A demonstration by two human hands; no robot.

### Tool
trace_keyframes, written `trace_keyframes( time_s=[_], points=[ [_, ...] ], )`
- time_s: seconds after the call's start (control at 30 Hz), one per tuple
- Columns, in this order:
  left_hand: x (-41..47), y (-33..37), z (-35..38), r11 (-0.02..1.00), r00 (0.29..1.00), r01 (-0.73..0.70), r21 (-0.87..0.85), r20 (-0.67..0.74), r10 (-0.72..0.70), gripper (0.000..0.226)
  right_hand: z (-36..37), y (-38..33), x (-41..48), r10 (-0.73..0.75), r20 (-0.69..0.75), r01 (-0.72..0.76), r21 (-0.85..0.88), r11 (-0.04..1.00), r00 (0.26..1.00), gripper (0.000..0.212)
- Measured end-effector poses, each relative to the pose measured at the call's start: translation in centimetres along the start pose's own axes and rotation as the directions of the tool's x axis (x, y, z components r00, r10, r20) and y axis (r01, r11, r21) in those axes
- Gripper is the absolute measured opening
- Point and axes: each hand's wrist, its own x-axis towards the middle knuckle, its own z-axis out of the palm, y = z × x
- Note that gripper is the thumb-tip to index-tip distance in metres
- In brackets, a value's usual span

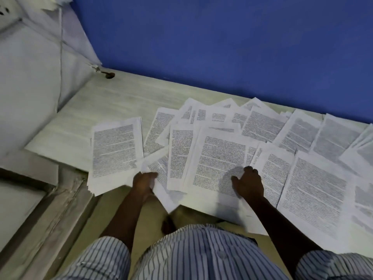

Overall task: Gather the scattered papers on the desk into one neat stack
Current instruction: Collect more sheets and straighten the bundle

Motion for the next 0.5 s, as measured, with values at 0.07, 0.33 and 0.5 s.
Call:
trace_keyframes(
  time_s=[0.07,0.33,0.5],
  points=[
    [-0.9,-2.2,0.3,0.998,0.997,0.063,-0.031,0.054,-0.062,0.036,-0.1,0.4,0.1,-0.021,0.022,0.02,0.013,1.0,1.0,0.064],
    [-5.2,-3.7,2.7,0.999,0.963,0.038,0.034,0.267,-0.045,0.037,-0.7,2.3,1.6,-0.113,0.09,0.112,0.022,0.993,0.989,0.075],
    [-5.9,-1.1,2.7,0.975,0.971,0.0,-0.222,0.232,0.052,0.065,-0.7,3.1,2.5,-0.162,0.115,0.158,0.042,0.986,0.98,0.08]
  ],
)
